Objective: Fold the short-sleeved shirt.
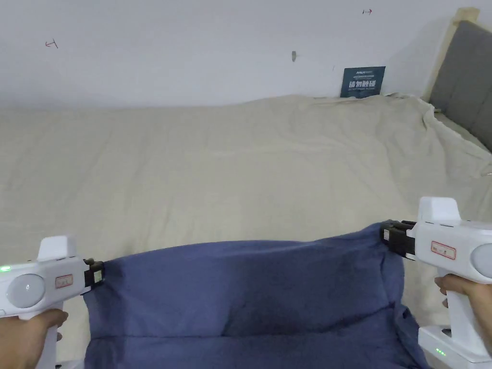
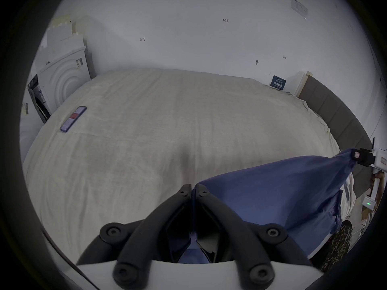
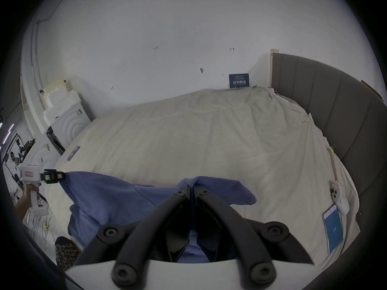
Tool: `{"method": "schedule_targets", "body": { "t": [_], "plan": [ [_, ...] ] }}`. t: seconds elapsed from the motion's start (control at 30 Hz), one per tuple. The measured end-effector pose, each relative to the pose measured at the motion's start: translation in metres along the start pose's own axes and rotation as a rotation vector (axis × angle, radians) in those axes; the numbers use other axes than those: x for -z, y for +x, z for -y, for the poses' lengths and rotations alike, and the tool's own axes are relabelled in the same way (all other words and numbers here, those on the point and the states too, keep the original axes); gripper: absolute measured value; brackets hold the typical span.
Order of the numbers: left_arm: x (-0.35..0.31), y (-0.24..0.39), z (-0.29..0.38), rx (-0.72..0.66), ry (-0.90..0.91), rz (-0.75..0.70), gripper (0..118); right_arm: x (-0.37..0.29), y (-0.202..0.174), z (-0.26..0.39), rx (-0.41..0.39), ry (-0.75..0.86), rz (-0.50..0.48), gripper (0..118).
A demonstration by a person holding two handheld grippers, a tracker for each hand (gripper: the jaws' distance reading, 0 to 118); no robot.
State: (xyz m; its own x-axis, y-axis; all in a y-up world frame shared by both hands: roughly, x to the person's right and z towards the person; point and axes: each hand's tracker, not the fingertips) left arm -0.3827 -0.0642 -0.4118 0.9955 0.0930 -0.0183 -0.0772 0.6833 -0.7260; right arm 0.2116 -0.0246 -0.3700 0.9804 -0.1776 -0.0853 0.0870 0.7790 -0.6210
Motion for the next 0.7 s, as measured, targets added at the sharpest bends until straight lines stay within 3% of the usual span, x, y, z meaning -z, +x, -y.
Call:
{"method": "schedule_targets", "body": {
  "t": [0.37, 0.7],
  "plan": [
    [-0.042, -0.01, 0.089, 0.005, -0.072, -0.011, 0, -0.068, 0.008, 0.088, 0.05, -0.028, -0.03, 0],
    [-0.029, -0.008, 0.17, 0.038, -0.177, -0.045, 0, -0.054, 0.024, 0.184, 0.203, -0.202, 0.048, 0]
  ]
}}
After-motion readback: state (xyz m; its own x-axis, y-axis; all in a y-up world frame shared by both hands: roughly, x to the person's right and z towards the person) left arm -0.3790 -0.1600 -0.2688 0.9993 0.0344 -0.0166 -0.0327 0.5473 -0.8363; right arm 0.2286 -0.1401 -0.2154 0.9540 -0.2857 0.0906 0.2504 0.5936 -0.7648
